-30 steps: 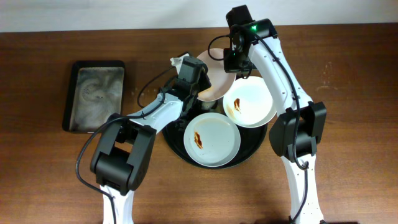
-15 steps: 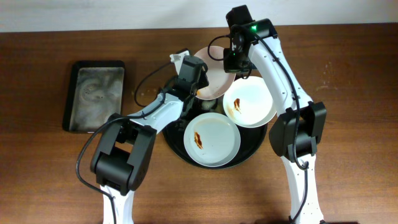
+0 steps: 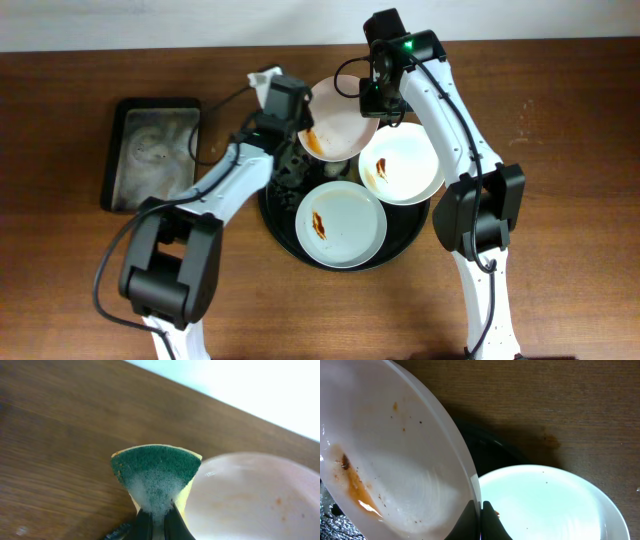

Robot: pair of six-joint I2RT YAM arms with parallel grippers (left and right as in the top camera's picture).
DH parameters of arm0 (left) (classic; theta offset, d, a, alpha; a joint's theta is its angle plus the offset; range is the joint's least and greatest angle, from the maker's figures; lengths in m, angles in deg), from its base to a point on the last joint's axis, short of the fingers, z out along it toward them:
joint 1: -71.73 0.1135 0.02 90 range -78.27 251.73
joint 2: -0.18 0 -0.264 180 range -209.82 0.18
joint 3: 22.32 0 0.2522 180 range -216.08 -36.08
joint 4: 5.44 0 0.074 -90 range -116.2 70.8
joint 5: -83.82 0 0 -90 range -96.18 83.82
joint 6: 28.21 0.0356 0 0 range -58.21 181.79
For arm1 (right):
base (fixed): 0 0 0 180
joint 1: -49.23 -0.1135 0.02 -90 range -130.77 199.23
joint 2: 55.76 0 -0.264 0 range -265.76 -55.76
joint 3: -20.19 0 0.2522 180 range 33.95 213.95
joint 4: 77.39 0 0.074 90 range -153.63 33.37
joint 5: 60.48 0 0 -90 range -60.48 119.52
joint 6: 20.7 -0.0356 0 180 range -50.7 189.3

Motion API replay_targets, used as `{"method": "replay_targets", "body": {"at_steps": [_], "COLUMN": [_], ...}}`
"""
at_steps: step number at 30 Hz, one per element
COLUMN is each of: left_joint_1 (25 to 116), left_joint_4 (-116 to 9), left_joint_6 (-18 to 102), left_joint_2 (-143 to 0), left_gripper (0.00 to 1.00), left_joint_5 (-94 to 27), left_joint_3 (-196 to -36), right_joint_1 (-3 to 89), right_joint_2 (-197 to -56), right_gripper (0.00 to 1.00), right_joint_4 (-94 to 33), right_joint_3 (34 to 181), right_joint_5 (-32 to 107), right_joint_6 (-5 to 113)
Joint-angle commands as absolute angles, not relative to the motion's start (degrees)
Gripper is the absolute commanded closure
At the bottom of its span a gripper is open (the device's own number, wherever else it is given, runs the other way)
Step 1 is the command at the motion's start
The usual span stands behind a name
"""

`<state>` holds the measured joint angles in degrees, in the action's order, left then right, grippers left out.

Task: Clean dirty plates on tray and stack at the side
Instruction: 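Scrub the pink plate surface with the sponge in the left gripper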

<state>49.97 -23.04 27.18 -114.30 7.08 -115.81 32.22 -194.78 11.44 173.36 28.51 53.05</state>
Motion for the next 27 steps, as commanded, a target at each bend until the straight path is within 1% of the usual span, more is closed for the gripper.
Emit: {"method": "replay_targets", "body": {"at_steps": [1, 7, 16, 27], "left_joint_1": [52.57, 53.05, 53.05, 53.05], "left_joint_4": [-24.02, -25.53, -25.51, -26.38], "left_joint_6": [28.50, 29.13, 30.68, 31.31], "left_joint_2": [-112.68, -114.84, -117.31, -118.06], "left_gripper": [0.99, 1.00, 0.99, 0.99], "left_joint_5": [2.40, -1.03, -0.13, 1.59], "left_joint_3": [-115.83, -115.79, -115.79, -115.79], "right_joint_1": [32.37, 32.37, 31.98, 30.64], "right_joint_2": [-191.88, -192.31, -195.66, -198.83], "right_gripper": [0.96, 0.96, 0.96, 0.96], "right_joint_4": [11.35, 10.19, 8.99, 8.21], "right_joint_3": [175.13, 174.74, 174.74, 173.97], "right_joint_5": [28.88, 31.09, 36.42, 38.21], "right_joint_6": [52.96, 52.96, 52.96, 54.03]}}
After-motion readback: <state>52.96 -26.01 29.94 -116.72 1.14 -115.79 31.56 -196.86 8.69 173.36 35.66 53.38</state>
